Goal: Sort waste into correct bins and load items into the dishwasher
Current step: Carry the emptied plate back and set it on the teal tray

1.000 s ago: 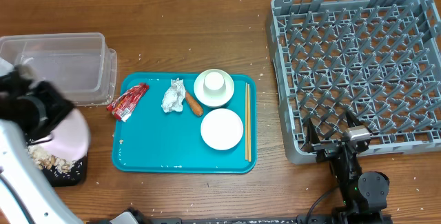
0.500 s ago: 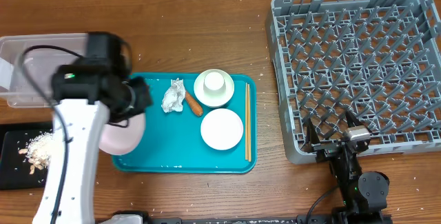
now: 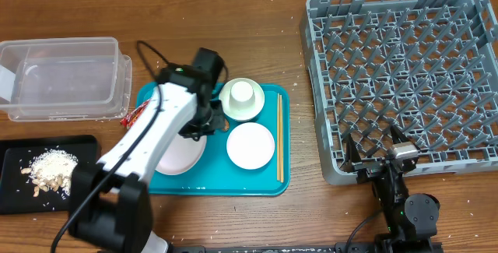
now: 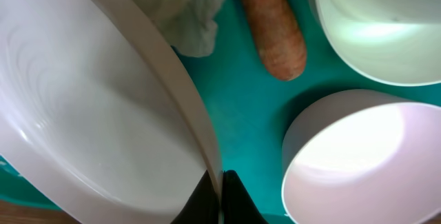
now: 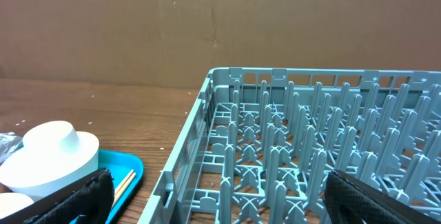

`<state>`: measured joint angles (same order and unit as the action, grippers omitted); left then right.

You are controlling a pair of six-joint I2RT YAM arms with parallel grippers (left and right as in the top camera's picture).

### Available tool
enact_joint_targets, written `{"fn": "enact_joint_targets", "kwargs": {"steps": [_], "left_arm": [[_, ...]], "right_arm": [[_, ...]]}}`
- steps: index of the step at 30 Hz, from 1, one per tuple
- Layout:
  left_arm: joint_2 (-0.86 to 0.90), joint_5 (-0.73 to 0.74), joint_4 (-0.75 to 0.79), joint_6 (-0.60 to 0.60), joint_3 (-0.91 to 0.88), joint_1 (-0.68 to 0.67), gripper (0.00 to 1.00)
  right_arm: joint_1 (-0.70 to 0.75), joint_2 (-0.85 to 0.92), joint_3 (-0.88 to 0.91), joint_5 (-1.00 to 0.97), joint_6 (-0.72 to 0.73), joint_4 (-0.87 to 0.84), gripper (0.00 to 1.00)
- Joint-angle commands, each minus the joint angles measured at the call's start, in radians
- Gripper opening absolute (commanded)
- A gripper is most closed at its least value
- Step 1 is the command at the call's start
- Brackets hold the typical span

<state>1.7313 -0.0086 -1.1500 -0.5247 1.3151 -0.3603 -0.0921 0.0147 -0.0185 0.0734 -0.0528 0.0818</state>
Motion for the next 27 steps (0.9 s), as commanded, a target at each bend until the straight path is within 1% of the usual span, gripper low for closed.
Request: {"fn": "enact_joint_targets", "kwargs": {"steps": [1, 3, 6, 10, 17, 19, 21, 23, 24, 27], "left_arm": [[0.058, -0.036, -0.005, -0.036, -0.007, -0.036, 0.04], [0.085, -0.036, -0.031, -0.064, -0.007, -0.051, 0.04], [0.106, -0.042, -0.058, -0.067, -0.007, -0.064, 0.04], [0.109, -0.053, -0.054, -0.086, -0.008, -0.067, 0.04], [0.109, -0.054, -0.056, -0.085, -0.007, -0.066, 0.05], [0.109, -0.054, -0.067, -0.085, -0.007, -0.067, 0.12], [0.109, -0.054, -0.084, -0.085, -0.007, -0.066, 0.16], [0.109, -0.055, -0.099, -0.084, -0.007, -0.066, 0.24], [0.109, -0.055, -0.103, -0.081, -0.007, -0.066, 0.26], [0.109, -0.056, -0.110, -0.080, -0.006, -0.066, 0.26]], "right_arm": [[0.002, -0.011, 0.010, 0.000, -0.003, -0.004, 1.00], [0.002, -0.011, 0.010, 0.000, -0.003, -0.004, 1.00], [0.002, -0.011, 0.010, 0.000, -0.003, -0.004, 1.00], [0.002, -0.011, 0.010, 0.000, -0.003, -0.004, 1.00], [0.002, -0.011, 0.010, 0.000, -0.003, -0.004, 1.00], [0.002, -0.011, 0.010, 0.000, -0.003, -0.004, 1.00], [0.002, -0.011, 0.010, 0.000, -0.003, -0.004, 1.00], [0.002, -0.011, 0.010, -0.001, -0.003, -0.004, 1.00], [0.002, -0.011, 0.010, 0.000, -0.003, -0.004, 1.00], [0.002, -0.011, 0.010, 0.000, -0.003, -0.004, 1.00]]}}
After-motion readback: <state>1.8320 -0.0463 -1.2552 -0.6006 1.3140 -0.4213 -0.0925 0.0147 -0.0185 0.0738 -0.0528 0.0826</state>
